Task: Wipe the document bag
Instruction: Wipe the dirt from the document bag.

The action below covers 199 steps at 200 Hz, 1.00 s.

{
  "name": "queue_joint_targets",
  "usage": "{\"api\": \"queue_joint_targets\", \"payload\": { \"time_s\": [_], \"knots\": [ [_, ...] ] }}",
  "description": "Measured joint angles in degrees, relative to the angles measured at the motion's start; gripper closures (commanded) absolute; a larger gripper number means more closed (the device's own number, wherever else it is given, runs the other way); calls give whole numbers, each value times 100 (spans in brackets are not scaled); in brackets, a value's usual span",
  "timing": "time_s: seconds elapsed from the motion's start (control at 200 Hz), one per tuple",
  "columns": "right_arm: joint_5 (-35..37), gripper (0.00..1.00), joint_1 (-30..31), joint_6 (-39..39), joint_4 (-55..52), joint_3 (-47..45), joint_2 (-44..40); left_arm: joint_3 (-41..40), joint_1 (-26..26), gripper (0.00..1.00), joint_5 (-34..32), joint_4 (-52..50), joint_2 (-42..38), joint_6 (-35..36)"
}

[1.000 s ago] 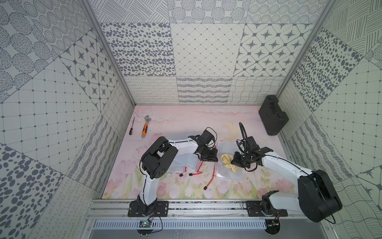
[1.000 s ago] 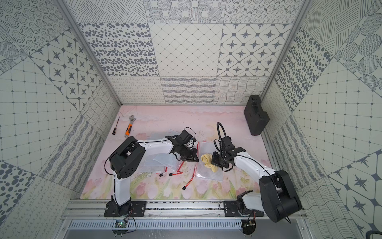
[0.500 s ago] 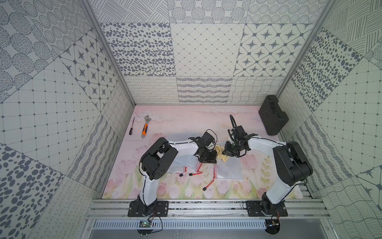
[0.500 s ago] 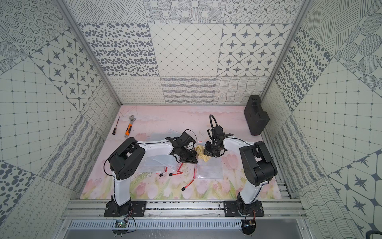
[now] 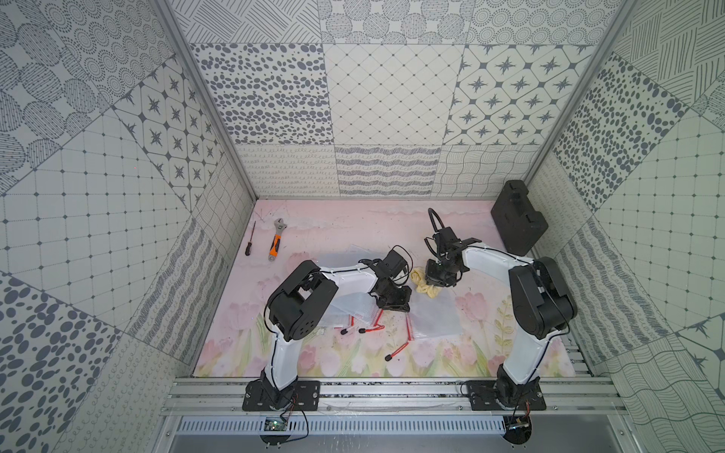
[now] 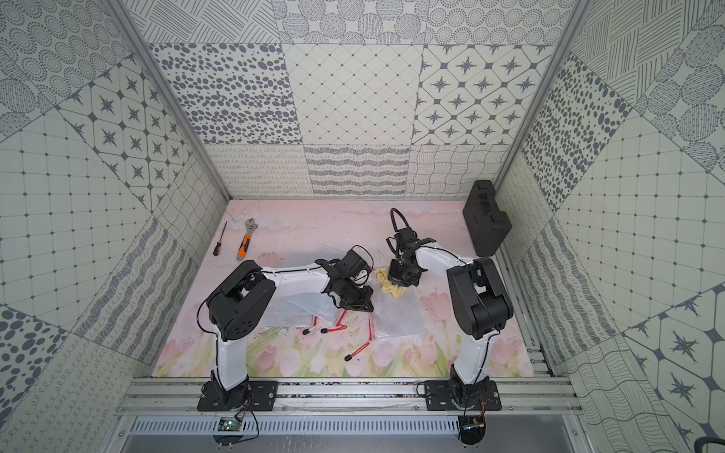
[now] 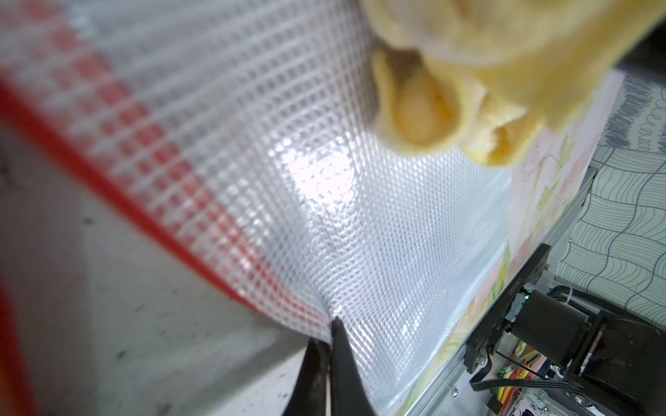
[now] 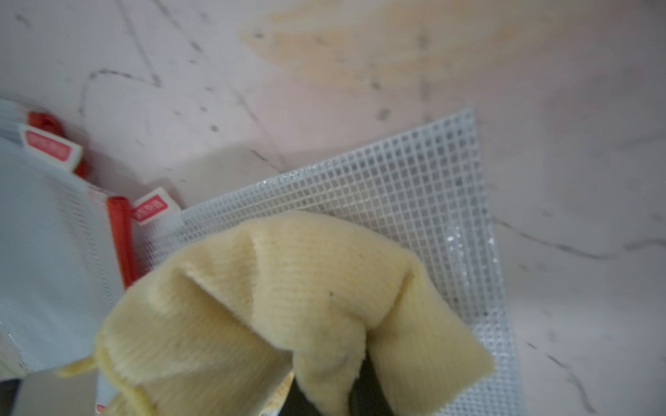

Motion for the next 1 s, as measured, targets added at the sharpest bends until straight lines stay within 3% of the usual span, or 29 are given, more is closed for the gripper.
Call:
{"api": "queue_joint_targets", "payload": {
  "time_s": [0.185, 0.39, 0.515, 0.69, 0.885, 0.996],
  "knots": [
    [-157, 100, 337, 170, 219, 472, 378, 24, 0, 100, -11, -142, -2, 52],
    [-417, 100, -22, 223, 160, 365, 332, 85, 0, 100, -131, -258, -13, 166],
    [-490, 100, -549, 203, 98, -234, -133, 155, 0, 100, -299, -354, -42, 304],
    [92, 100, -962, 179, -400, -1093, -1058, 173, 59, 100, -330, -503, -114, 496],
    [302, 100, -870, 326, -691, -1674, -1722, 286, 131, 100, -328, -686, -114, 682],
    [363, 100, -407, 505, -758, -1456, -1794, 334, 149, 100, -289, -706, -105, 774]
  ]
}}
